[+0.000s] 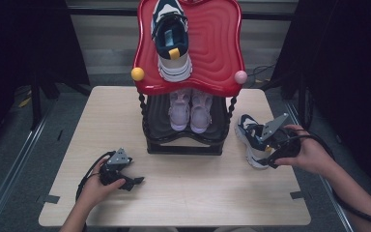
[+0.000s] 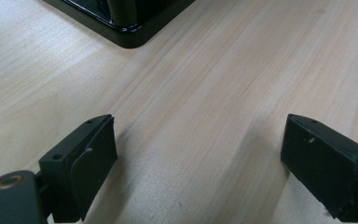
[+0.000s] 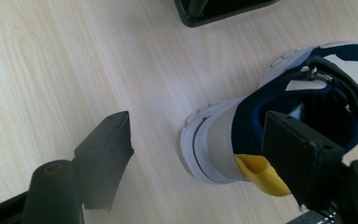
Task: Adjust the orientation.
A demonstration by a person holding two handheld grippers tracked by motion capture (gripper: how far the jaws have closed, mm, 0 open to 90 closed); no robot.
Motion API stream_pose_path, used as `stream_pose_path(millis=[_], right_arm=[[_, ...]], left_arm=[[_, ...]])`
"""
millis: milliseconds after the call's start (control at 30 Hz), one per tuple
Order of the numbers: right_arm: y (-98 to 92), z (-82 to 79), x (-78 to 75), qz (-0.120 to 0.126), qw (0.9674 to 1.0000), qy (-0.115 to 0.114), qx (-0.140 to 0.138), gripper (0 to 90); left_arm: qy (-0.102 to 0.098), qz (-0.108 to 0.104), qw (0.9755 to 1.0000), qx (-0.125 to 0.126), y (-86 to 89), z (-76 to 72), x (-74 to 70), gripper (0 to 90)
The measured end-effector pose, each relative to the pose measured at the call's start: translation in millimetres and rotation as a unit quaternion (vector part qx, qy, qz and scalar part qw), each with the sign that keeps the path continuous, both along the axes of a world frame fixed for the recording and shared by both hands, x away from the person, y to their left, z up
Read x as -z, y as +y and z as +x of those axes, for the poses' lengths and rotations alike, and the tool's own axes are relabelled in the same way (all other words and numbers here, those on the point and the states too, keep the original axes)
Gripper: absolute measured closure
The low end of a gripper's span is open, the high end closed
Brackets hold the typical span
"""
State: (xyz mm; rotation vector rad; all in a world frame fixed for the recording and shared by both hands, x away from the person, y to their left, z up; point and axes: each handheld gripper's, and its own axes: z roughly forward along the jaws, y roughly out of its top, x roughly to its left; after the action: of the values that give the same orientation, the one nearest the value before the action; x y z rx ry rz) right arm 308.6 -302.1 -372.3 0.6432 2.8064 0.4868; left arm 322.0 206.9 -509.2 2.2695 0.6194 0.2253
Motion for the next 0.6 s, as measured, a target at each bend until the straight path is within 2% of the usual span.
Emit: stream_pose_path(millis=[200, 267, 600], right_arm=[[-4.4, 8.0, 2.9, -0.016, 0.9998, -0.009, 0.003, 23.7], [-5.4, 9.7, 3.3, -0.014, 0.9999, -0.007, 0.007, 23.7], [-12.2, 18.1, 9.8, -0.043, 0.9990, -0.004, 0.012, 25.4]], left_arm=[[0.000, 0.000, 1.0000, 0.000, 0.0, 0.0, 0.0, 9.8], [0.000, 0.000, 1.0000, 0.000, 0.0, 0.0, 0.0, 9.8], [0.000, 0.000, 1.0000, 0.000, 0.0, 0.0, 0.0, 9.7]])
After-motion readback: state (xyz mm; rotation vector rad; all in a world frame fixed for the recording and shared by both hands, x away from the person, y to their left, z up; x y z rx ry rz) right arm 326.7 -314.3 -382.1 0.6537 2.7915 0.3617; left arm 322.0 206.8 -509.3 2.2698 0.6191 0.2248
